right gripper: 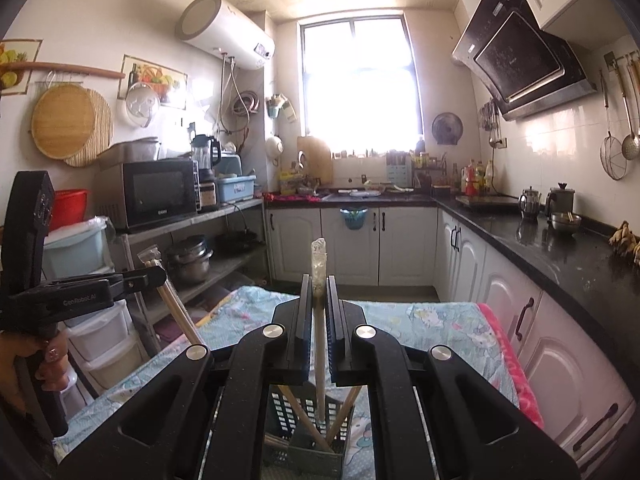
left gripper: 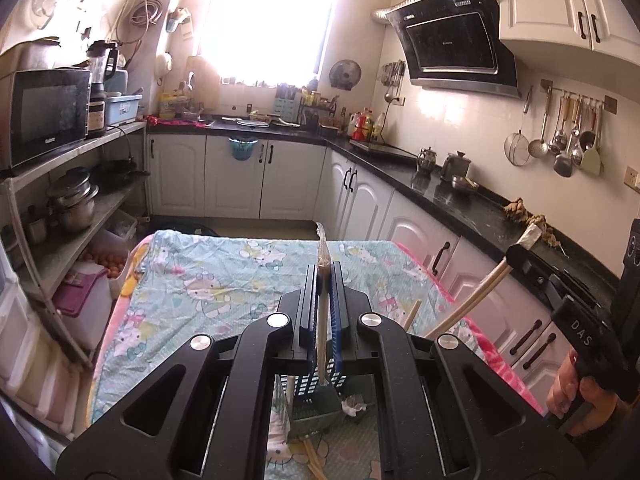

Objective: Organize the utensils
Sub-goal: 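Lift the left chopstick into the caddy while the right tool lowers its chopstick in, then open the left gripper while the right gripper opens, releasing both chopsticks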

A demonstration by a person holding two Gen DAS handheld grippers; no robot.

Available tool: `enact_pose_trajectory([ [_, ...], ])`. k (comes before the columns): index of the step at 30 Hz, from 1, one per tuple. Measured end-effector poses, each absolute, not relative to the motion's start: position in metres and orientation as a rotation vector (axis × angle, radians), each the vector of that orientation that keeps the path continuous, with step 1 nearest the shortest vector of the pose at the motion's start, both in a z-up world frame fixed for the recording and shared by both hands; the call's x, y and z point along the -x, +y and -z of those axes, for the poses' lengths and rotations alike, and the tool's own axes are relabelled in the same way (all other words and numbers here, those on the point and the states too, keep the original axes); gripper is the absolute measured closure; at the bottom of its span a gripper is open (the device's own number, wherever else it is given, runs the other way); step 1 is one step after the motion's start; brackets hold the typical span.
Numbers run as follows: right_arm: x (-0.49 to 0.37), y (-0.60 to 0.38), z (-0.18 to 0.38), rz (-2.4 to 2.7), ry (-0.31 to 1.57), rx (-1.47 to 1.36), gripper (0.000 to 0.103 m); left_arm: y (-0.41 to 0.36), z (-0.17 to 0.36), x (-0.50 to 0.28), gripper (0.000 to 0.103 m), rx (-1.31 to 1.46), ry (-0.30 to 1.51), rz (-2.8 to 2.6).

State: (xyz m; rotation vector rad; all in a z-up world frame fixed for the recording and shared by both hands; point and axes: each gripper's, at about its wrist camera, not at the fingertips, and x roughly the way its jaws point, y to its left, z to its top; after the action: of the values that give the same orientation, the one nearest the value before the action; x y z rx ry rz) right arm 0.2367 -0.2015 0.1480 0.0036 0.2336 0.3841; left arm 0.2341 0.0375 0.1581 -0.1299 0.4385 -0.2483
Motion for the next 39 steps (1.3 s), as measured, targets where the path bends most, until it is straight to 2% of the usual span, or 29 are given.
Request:
enact_pose_trajectory([
  [30,-0.268,-0.191,-0.081,-0.381,0.414,-0.064,0.096,0.032,-0.094,-0.242,0.100,0.152,0.548,0.270],
  [31,-0.268,-0.191,-0.080,-0.378,0.420,-0.063,0.095,0.032,-0.093,-0.241,0.100,0.153,0.551,0.270],
  [33,-0.269,-0.192,-0.078,-0.373,0.424,-0.063,0.083,0.031,-0.092,-0.241,0.099,0.153,0.555,0.270],
  [34,-0.268,-0.192,-0.077,-0.372,0.424,-0.064,0.080,0.031,-0.091,-0.241,0.099,0.154,0.557,0.270],
  [37,-0.265,-0.194,-0.077,-0.368,0.423,-0.061,0.075,0.031,-0.091,-0.239,0.091,0.157,0.556,0.267],
  [39,-0.263,-0.196,-0.079,-0.366,0.421,-0.060,0.068,0.032,-0.093,-0.237,0.084,0.160,0.551,0.266],
])
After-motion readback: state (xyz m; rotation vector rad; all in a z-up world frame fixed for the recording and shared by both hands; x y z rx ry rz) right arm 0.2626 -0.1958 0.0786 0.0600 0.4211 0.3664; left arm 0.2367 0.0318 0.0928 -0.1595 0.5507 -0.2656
